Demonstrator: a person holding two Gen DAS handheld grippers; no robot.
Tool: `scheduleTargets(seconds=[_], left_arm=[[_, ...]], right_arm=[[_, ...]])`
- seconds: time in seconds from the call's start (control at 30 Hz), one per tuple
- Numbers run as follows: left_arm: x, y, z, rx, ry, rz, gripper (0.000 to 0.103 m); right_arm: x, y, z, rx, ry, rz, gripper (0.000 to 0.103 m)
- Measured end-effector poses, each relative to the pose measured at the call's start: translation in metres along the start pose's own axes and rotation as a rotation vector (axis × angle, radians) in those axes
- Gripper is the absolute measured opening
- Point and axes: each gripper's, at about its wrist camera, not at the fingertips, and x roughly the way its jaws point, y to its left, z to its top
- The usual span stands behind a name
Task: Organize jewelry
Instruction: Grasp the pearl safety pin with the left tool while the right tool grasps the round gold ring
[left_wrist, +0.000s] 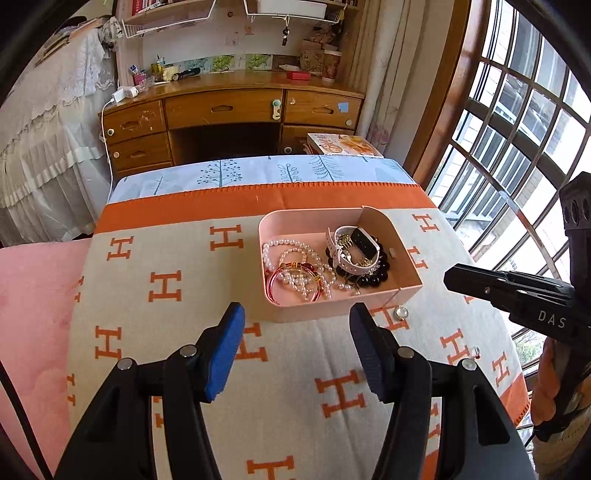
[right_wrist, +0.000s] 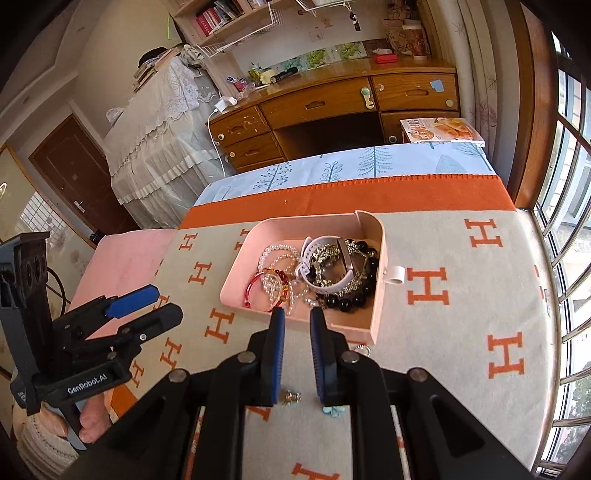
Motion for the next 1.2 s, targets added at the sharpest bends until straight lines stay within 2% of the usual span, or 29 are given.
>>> scheduleTargets(seconds=[0.33,0.5,0.63,0.73,0.87,1.03,1.1,1.17,1.2], left_arm=[[-0.035,-0.002,-0.043,0.024,0.011,-0.008,0.064],[-0.037,-0.004,-0.073,0.037,0.060,-0.023,0.064],[-0.035,-0.005,-0.100,0.003,0.124,-0.041,0.064],[-0.032,-0.004,-0.122,-0.047,0.180,-0.062,0.064],[-0.022,0.001,-0.146,-0.179,0.272,-0.114,0.064],[-0.016,0.012,-0.158,-0.361,0.309,-0.136,0.064],[-0.009,0.017,-0.161,-0.438,0.331,-0.154,0.058],[-0.002,0.015,-0.162,-0.471,0.361,-0.151,0.047],[0.002,0.014,-0.163,-0.481,0.378,-0.139,0.045]], right_arm=[[-0.041,0.013,-0.050,-0.058,-0.018,0.004,0.014],[-0.052,0.013,-0.073,-0.065,-0.017,-0.008,0.014],[-0.061,0.003,-0.086,-0.045,-0.024,-0.039,0.014],[-0.066,-0.007,-0.093,-0.019,-0.033,-0.069,0.014],[-0.066,-0.027,-0.102,0.041,-0.030,-0.062,0.014],[-0.060,-0.040,-0.118,0.092,-0.017,-0.020,0.014],[-0.055,-0.043,-0.124,0.100,-0.004,-0.003,0.014],[-0.051,-0.044,-0.128,0.105,0.009,0.010,0.014],[-0.049,-0.045,-0.130,0.108,0.012,0.017,0.014]])
